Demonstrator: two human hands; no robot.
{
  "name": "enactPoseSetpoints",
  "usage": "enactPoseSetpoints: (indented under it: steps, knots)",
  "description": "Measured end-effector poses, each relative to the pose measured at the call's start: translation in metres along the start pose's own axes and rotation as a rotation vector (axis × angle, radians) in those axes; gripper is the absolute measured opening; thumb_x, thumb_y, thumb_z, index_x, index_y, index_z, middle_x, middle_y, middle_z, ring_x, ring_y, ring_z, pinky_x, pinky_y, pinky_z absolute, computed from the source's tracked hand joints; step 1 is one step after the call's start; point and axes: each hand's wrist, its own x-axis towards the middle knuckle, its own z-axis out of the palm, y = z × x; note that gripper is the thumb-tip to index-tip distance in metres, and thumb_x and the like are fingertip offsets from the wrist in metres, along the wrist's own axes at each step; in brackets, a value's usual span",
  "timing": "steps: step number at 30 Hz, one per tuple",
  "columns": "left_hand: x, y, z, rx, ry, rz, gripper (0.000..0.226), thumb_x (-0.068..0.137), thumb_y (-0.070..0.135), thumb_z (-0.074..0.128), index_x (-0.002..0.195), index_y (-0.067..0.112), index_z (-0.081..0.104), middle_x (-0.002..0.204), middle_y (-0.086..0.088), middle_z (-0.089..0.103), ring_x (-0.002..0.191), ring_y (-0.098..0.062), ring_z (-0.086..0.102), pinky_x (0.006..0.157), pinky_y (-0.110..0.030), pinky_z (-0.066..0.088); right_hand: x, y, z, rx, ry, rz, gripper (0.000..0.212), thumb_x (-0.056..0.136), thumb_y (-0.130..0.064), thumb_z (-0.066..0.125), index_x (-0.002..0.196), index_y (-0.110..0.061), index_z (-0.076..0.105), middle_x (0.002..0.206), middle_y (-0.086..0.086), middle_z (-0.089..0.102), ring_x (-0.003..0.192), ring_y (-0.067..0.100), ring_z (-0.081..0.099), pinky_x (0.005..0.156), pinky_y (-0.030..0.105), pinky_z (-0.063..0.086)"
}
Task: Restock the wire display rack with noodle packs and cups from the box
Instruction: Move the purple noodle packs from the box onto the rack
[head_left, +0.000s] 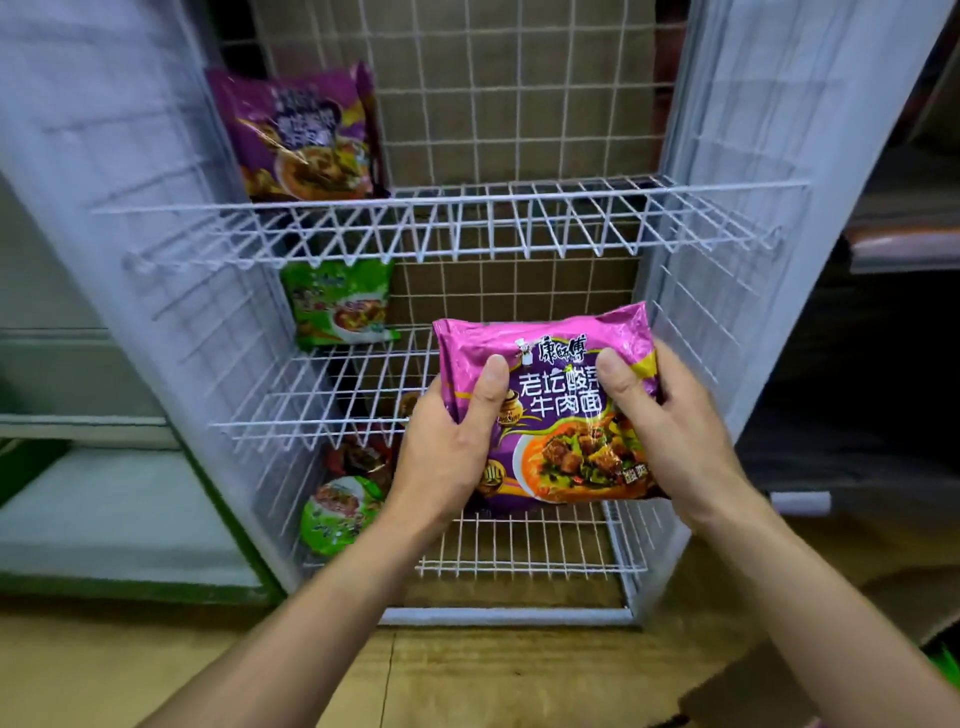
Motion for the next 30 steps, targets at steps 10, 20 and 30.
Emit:
enactPoseSetpoints:
  steps: [10, 20, 30]
  knots:
    - [-0.03, 0.063, -0.029, 0.061, 0.132, 0.099, 0.054, 0.087, 0.061, 0.055, 0.106, 0.013, 0.068, 0.092, -0.002, 0.079, 0.085, -0.02, 0.077, 0.084, -0.043, 0.061, 0.001, -0.057, 0.013, -0.011, -0.1, -0.156, 0.027, 0.094, -0.051, 0.058, 0.115, -0.035, 0.063, 0.103, -0.013, 0.075, 0.094, 0.005, 0.072, 0.085, 0.037, 0.056]
    - [-0.014, 0.111, -0.051, 0.103, 0.198, 0.218, 0.072, 0.086, 0.071, 0.058, 0.101, 0.001, 0.067, 0.092, -0.01, 0.078, 0.086, -0.028, 0.076, 0.086, -0.054, 0.059, 0.028, -0.106, 0.024, 0.005, -0.086, -0.285, 0.022, 0.096, -0.05, 0.061, 0.111, -0.034, 0.066, 0.104, -0.011, 0.075, 0.097, 0.008, 0.071, 0.093, 0.047, 0.056]
    - [0.034, 0.151, -0.055, 0.089, 0.109, 0.313, 0.052, 0.097, 0.055, 0.057, 0.102, 0.005, 0.069, 0.095, -0.009, 0.079, 0.089, -0.029, 0.076, 0.09, -0.053, 0.058, 0.072, -0.138, 0.024, 0.032, -0.033, -0.321, 0.023, 0.096, -0.049, 0.062, 0.11, -0.031, 0.066, 0.104, -0.005, 0.076, 0.096, 0.012, 0.073, 0.091, 0.048, 0.058]
